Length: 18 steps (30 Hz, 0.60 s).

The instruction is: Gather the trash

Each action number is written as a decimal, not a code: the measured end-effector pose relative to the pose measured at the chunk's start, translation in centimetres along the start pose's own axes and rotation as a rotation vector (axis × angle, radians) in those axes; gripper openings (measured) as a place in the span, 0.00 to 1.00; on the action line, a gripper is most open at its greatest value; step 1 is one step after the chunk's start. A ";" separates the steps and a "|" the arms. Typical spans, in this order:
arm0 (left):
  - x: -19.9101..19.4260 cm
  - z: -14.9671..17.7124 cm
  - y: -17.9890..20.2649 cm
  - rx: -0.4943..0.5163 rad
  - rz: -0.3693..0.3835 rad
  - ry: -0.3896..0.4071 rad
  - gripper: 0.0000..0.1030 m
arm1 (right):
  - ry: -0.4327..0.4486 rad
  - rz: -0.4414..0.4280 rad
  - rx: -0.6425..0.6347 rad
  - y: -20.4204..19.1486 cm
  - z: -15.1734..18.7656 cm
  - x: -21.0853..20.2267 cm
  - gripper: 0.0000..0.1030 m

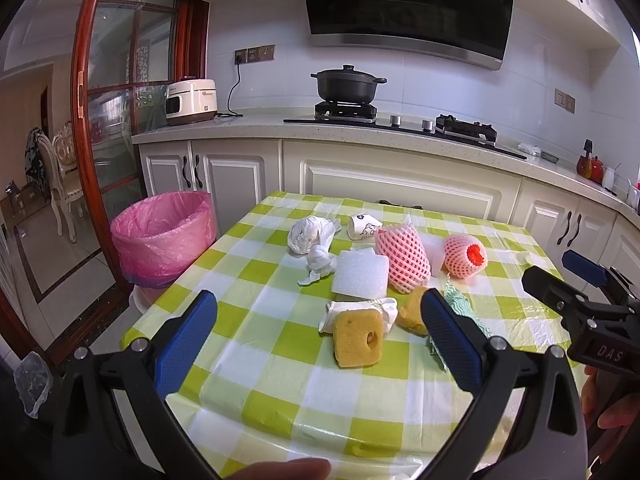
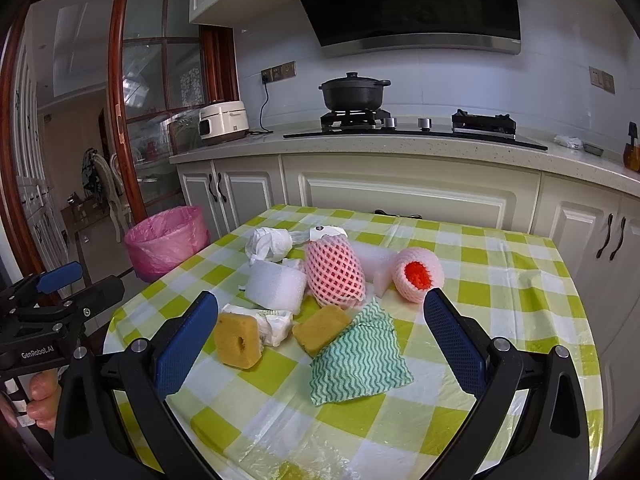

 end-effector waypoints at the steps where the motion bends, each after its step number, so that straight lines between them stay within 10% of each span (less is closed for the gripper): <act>1: -0.1 0.0 0.0 0.000 -0.001 0.000 0.96 | 0.000 -0.001 0.000 0.0 0.0 0.0 0.94; 18: 0.0 -0.1 0.0 0.004 0.003 0.001 0.96 | 0.004 -0.009 0.002 -0.1 0.0 -0.1 0.94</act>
Point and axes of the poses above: each gripper's, at about its wrist camera, not at the fingertips, and x roughly the way its jaws point, y to its right, z to its underside, the point moved 5 cm from there along x, roughly the way its jaws point, and after that the axes turned 10 degrees about x, right-handed, at the moved point
